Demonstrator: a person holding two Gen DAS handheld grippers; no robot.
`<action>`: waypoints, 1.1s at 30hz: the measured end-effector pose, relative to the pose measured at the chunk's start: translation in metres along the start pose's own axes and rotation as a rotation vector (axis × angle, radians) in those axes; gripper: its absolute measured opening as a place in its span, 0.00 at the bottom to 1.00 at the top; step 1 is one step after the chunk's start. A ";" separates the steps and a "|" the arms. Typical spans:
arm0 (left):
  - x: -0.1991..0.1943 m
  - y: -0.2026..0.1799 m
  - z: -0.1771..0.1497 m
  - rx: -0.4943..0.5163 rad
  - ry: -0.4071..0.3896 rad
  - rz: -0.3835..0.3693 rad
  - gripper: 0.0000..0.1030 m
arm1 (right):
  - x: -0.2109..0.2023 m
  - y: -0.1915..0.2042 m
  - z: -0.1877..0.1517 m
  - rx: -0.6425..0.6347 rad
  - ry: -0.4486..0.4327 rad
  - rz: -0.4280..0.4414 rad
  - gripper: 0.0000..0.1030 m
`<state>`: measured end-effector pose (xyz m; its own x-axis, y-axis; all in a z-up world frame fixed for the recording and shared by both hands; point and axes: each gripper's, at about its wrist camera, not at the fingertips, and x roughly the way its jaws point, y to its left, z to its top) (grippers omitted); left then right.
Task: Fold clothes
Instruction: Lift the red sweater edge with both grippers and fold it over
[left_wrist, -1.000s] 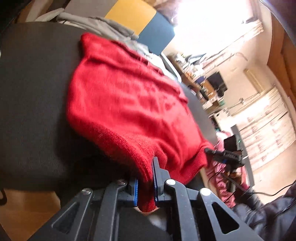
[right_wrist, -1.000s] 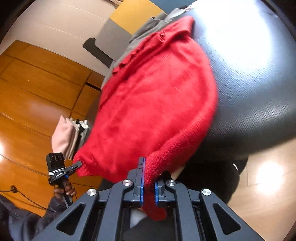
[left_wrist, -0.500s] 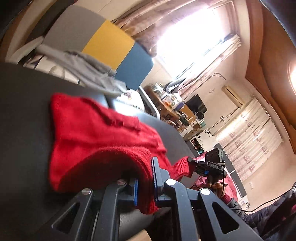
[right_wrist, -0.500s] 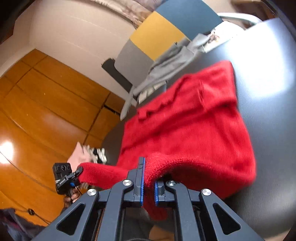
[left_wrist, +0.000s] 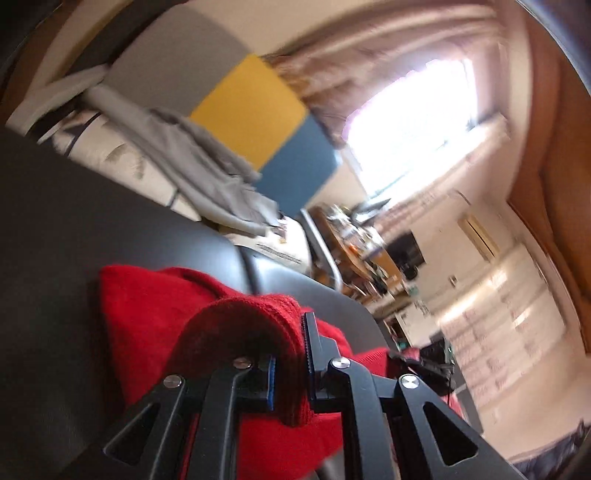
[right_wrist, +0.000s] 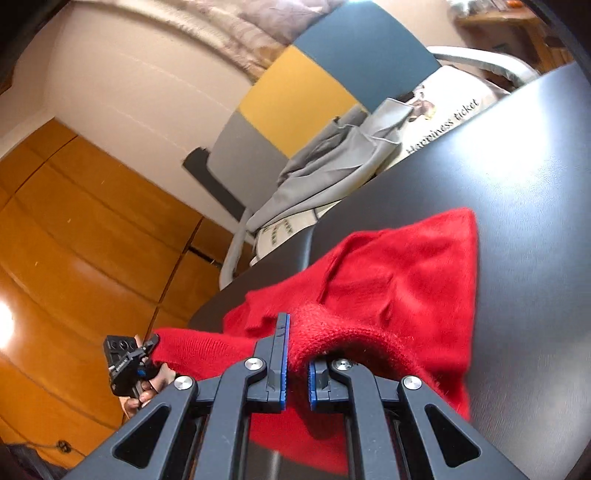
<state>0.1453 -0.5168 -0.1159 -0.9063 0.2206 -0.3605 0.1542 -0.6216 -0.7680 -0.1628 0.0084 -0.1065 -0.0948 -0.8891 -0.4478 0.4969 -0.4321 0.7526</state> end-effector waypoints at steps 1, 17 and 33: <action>0.008 0.010 0.003 -0.022 0.000 0.012 0.10 | 0.006 -0.006 0.006 0.012 0.001 -0.006 0.08; 0.035 0.079 -0.073 -0.176 0.059 0.137 0.08 | 0.053 -0.085 -0.014 0.202 0.104 -0.026 0.06; -0.023 0.031 -0.115 -0.146 0.101 0.130 0.11 | -0.008 -0.028 -0.095 0.120 0.150 -0.023 0.42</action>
<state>0.2161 -0.4549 -0.1917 -0.8319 0.2246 -0.5074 0.3294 -0.5360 -0.7773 -0.0940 0.0415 -0.1694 0.0292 -0.8502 -0.5256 0.3888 -0.4748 0.7895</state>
